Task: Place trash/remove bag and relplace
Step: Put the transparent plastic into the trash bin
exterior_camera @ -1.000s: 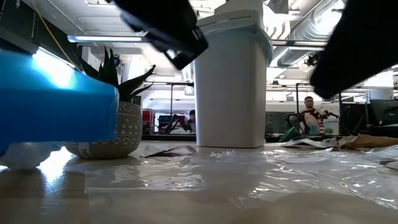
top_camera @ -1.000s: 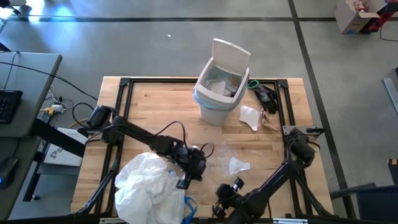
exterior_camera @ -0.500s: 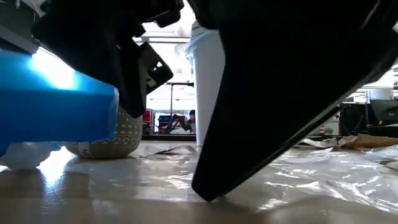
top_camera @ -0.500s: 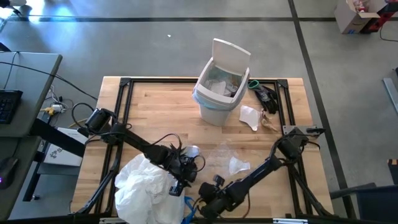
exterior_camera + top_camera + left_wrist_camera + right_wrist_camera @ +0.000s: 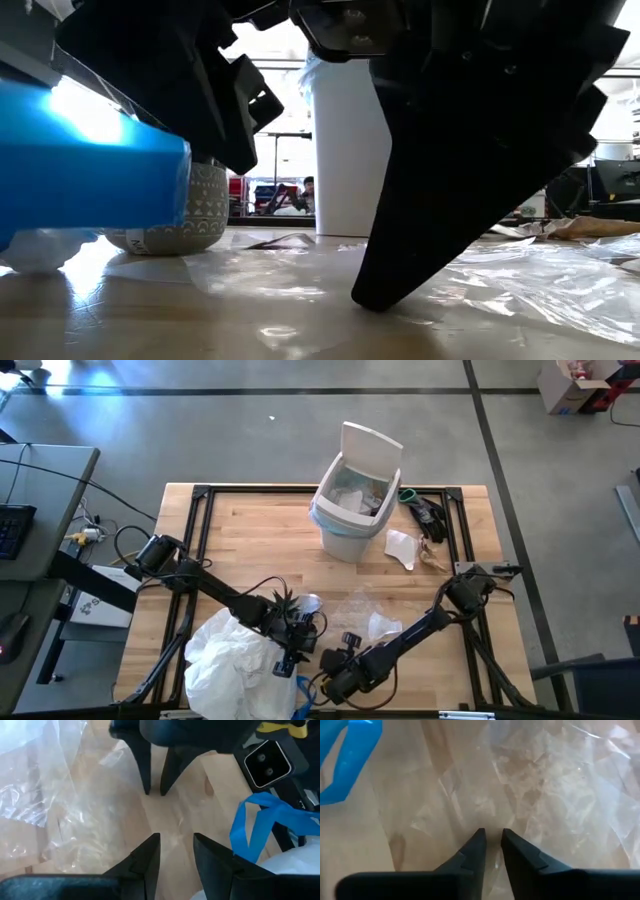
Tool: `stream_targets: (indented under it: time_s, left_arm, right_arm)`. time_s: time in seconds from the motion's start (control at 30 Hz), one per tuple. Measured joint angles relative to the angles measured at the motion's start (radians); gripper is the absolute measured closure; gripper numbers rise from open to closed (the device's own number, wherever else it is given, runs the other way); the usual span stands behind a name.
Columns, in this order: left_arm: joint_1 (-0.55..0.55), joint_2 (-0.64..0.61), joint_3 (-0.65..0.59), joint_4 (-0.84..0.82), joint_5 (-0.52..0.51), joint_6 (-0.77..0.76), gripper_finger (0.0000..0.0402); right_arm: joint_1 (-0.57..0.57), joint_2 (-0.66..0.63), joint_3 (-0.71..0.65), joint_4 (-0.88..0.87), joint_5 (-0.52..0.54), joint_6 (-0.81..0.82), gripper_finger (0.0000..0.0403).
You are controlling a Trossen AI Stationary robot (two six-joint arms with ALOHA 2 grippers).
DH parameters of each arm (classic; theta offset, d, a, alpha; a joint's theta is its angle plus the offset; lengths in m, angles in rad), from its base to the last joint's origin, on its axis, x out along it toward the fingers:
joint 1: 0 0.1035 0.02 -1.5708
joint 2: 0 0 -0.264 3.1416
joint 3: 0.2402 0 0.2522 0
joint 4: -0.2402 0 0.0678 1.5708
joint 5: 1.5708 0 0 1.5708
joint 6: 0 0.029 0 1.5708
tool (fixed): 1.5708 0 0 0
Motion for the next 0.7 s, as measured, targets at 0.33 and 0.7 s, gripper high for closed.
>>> stream_targets:
  time_s: [0.33,0.7]
  left_arm:
    - [0.0,0.0,0.0,-0.003,0.0,-0.002,0.03]
    - [0.0,0.0,0.0,0.008,-0.008,-0.028,0.03]
  right_arm:
    - [0.0,-0.01,-0.004,0.03,-0.021,0.001,0.0402]
    - [0.013,-0.215,-0.008,-0.079,0.147,0.015,0.0403]
